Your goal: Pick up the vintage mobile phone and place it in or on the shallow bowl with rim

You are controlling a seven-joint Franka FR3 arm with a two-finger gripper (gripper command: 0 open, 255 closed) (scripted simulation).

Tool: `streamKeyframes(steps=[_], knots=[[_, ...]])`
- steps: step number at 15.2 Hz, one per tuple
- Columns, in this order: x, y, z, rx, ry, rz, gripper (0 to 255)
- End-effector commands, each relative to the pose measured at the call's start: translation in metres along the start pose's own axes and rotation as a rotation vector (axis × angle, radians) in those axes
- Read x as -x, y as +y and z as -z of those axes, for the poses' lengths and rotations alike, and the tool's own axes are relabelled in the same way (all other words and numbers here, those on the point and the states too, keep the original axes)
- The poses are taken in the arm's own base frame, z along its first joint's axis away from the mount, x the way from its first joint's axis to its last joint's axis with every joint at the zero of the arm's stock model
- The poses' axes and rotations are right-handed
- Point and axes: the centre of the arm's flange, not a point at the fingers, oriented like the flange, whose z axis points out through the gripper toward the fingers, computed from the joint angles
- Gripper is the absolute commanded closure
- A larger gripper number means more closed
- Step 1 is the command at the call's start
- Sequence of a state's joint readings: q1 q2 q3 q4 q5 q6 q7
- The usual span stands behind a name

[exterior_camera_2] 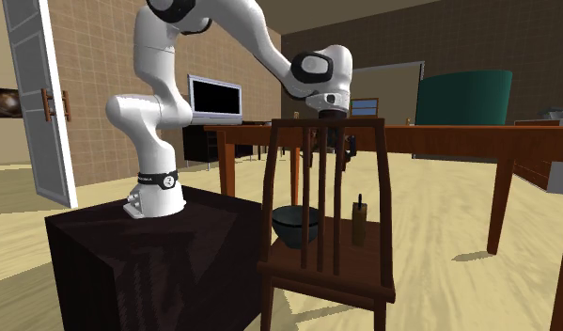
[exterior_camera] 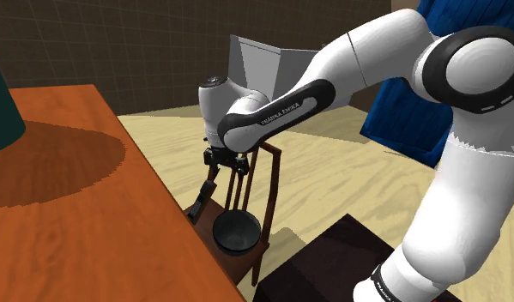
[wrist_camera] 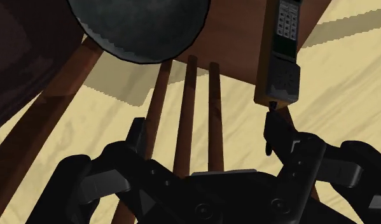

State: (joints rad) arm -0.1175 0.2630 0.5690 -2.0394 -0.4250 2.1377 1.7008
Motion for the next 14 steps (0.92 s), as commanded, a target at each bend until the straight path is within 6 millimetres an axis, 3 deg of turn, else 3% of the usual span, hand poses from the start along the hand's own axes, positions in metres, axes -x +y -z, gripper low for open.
streamKeyframes(steps=[1,8,14], knots=[[-0.003,-0.021,-0.016,0.007,0.010,-0.053,0],[-0.019,-0.097,-0.069,0.031,0.036,-0.223,0],[-0.022,-0.101,-0.099,0.032,0.038,-0.233,0]])
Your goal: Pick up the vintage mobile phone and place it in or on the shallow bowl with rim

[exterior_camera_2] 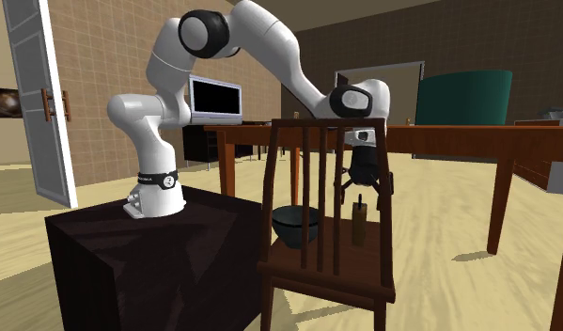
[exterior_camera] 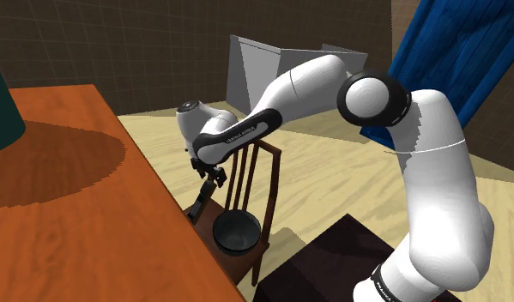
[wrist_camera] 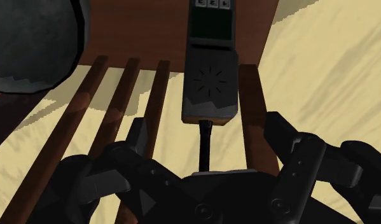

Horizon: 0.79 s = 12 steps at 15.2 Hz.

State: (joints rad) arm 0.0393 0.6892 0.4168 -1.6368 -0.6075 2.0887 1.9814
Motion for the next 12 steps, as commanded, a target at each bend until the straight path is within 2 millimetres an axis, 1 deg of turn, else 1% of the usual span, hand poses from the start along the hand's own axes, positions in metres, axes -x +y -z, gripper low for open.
streamKeyframes(steps=[1,3,10,11,12], knots=[[0.0007,-0.0003,-0.0113,0.000,0.000,-0.001,0],[0.0007,-0.0003,-0.0196,0.000,0.000,-0.001,0],[0.0007,-0.0003,-0.0196,0.000,0.000,-0.001,0],[0.0007,-0.0003,-0.0196,0.000,0.000,-0.001,255],[0.0007,-0.0003,-0.0196,0.000,0.000,-0.001,255]])
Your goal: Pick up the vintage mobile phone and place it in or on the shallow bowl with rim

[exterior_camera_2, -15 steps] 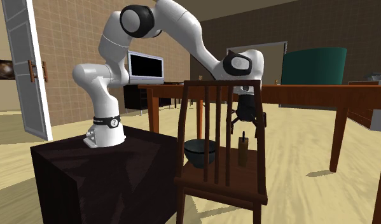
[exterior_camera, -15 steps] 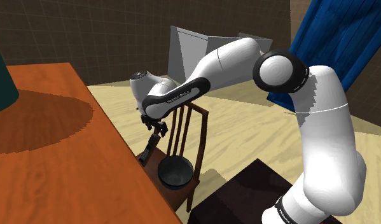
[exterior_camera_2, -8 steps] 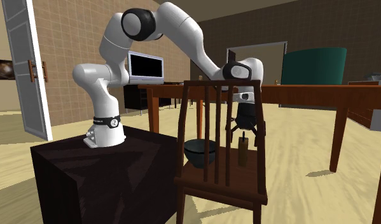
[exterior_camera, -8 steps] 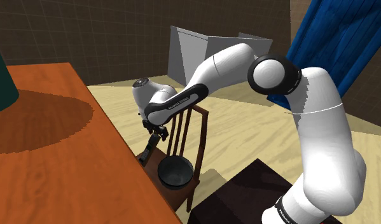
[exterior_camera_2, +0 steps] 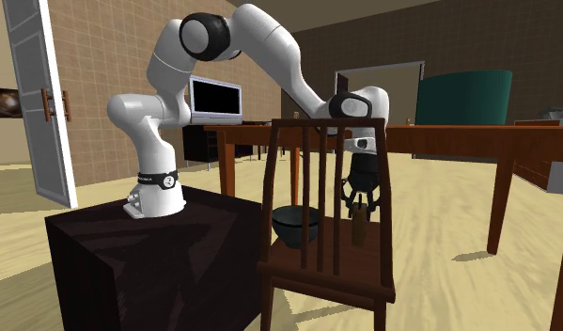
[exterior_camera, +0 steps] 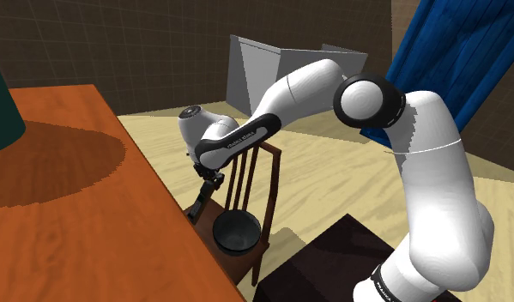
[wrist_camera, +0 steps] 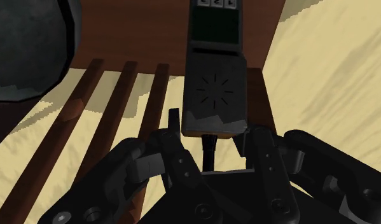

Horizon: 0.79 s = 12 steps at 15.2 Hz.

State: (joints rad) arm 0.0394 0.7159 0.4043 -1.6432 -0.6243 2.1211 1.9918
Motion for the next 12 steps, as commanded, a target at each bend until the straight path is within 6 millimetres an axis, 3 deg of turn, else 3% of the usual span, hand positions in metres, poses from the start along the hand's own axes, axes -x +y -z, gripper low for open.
streamKeyframes(steps=[1,8,12], knots=[[0.000,0.000,0.000,0.000,0.000,0.000,255],[0.000,0.000,0.000,0.000,0.000,0.000,255],[-0.006,0.002,0.020,0.000,0.000,0.000,255]])
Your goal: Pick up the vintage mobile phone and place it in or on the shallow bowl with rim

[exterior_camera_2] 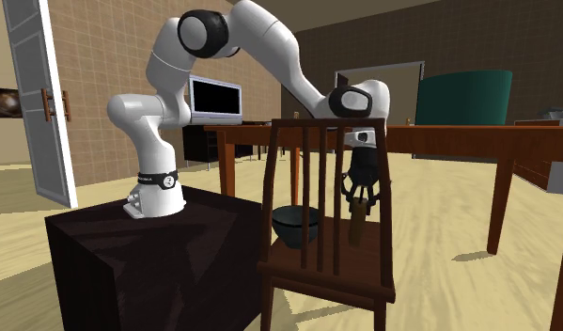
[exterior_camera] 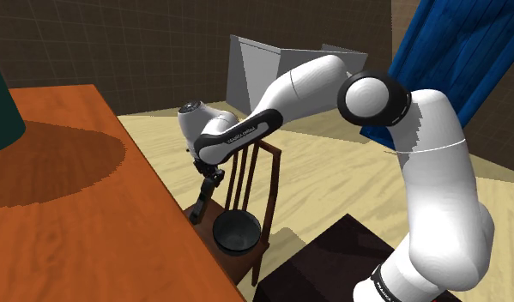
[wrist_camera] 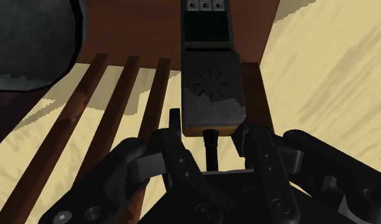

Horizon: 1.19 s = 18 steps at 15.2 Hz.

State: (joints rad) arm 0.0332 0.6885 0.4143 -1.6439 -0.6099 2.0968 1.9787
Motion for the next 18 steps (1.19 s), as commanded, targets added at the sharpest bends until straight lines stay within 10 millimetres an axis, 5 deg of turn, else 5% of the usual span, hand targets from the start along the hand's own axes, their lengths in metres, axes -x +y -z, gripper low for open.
streamKeyframes(steps=[1,18], knots=[[-0.002,0.001,0.009,0.000,0.000,0.000,255],[-0.026,0.008,0.095,0.000,0.000,0.000,255]])
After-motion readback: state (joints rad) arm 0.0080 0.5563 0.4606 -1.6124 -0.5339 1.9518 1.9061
